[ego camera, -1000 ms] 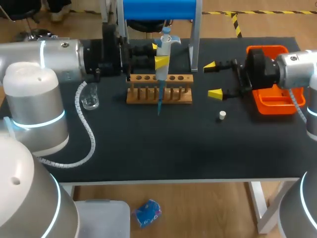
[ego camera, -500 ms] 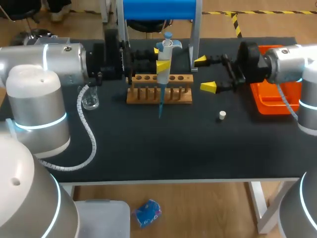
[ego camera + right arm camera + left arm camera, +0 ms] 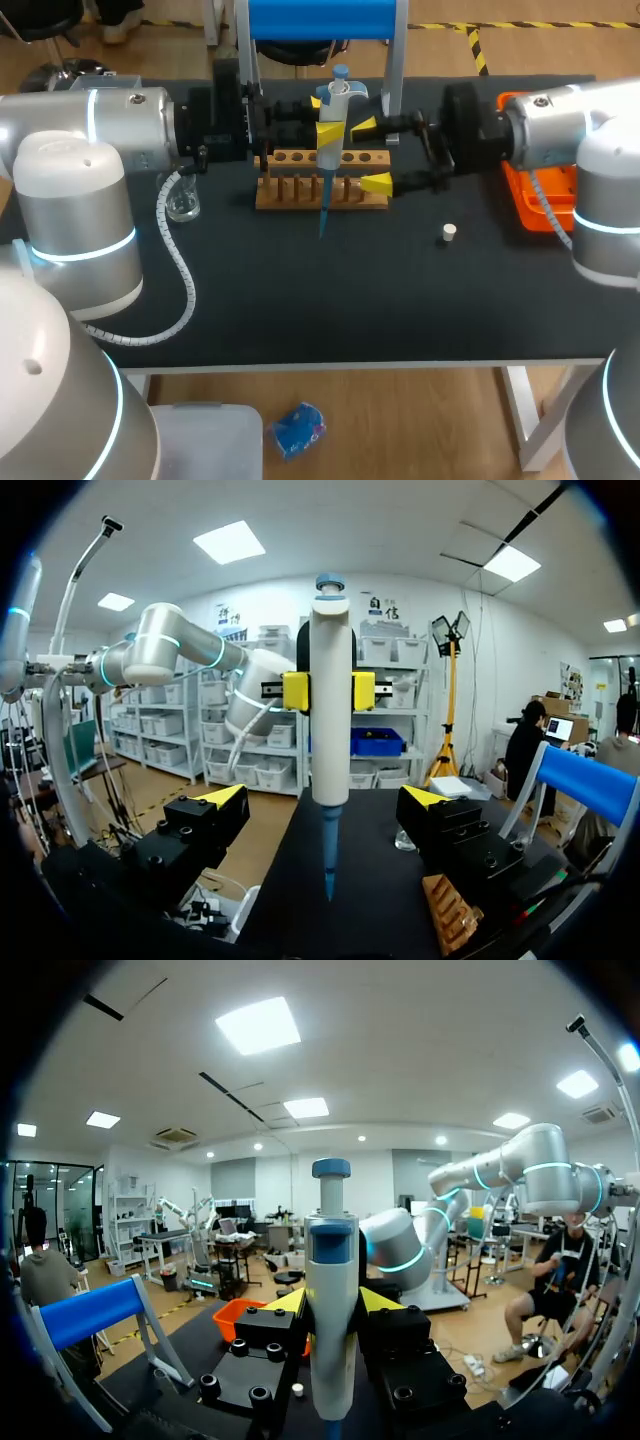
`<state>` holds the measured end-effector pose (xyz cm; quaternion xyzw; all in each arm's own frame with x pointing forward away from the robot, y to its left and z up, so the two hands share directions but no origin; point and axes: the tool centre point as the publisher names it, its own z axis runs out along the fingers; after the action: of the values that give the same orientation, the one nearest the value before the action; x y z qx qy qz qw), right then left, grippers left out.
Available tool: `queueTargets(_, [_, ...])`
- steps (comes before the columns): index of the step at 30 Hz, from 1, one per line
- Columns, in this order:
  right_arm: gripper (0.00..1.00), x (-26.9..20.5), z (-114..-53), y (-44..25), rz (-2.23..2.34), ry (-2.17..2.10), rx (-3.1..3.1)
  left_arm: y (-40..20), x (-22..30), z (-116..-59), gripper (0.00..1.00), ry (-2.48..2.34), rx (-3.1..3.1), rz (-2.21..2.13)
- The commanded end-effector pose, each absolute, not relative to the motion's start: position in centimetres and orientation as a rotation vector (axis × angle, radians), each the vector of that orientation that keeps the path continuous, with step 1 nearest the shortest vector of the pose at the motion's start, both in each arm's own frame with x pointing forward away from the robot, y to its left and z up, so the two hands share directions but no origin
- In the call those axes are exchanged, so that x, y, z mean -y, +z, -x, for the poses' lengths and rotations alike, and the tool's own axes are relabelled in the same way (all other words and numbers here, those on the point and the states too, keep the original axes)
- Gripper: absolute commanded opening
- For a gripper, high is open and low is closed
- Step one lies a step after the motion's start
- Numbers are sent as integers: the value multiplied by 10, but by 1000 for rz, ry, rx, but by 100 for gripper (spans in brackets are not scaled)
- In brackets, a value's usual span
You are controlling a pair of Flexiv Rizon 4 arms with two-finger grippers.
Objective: Invert the test tube, pick up the pipette, mount the tip to pipette, aspirate from beaker and dispense into the tube, eject the tip, return the pipette, and cap with the stopper.
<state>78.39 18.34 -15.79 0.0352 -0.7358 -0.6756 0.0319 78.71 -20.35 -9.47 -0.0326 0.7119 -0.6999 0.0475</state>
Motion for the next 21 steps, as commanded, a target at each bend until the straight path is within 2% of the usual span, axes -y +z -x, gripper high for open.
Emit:
queueTargets(1, [100, -191, -777, -153, -30, -2130, 2284, -95, 204, -787, 0, -2135, -2167, 102])
queueTargets(21, [100, -226, -781, -146, 17, -2207, 2250, -95, 204, -787, 0, -2135, -2167, 102])
